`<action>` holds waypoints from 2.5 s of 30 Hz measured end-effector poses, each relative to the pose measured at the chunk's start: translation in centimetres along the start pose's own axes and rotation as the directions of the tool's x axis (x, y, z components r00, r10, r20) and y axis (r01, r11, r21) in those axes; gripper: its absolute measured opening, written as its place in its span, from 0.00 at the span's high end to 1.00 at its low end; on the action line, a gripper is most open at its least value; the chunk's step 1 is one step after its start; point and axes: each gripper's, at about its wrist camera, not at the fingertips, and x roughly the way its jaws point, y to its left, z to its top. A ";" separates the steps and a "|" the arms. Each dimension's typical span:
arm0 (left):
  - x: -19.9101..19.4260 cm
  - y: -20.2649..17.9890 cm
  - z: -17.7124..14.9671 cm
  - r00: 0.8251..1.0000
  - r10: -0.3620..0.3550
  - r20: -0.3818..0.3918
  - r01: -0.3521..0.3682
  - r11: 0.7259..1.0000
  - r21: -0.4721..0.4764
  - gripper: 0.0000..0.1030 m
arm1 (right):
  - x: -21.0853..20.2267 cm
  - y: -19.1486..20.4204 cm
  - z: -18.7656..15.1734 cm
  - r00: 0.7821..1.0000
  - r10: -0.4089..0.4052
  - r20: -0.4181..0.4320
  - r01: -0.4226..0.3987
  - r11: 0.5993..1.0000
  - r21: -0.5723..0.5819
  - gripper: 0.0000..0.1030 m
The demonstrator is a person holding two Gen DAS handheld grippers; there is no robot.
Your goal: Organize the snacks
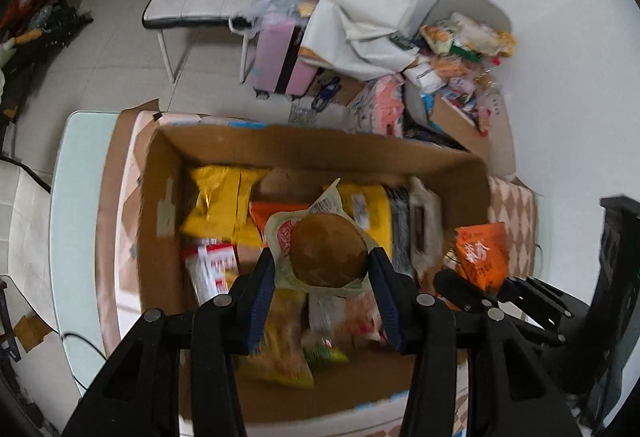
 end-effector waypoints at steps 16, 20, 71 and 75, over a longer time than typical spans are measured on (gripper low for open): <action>6.3 2.0 2.6 0.988 -0.001 -0.155 -0.008 0.998 -0.056 0.47 | 8.5 -1.6 5.2 0.990 -0.061 -0.127 0.060 0.998 -0.010 0.08; 5.6 2.0 2.0 0.992 0.023 -0.124 -0.030 0.998 -0.048 0.29 | 8.5 -2.0 4.5 0.987 -0.086 -0.139 0.087 0.996 0.002 0.08; -23.1 -7.0 -29.2 0.841 0.171 0.514 -0.244 0.967 0.077 0.05 | -26.2 2.1 -28.5 0.864 -0.100 0.494 0.126 0.992 -0.020 0.05; -24.7 -7.5 -31.1 0.834 0.161 0.528 -0.234 0.969 0.073 0.05 | -28.7 2.3 -30.9 0.847 -0.093 0.523 0.123 0.992 -0.023 0.05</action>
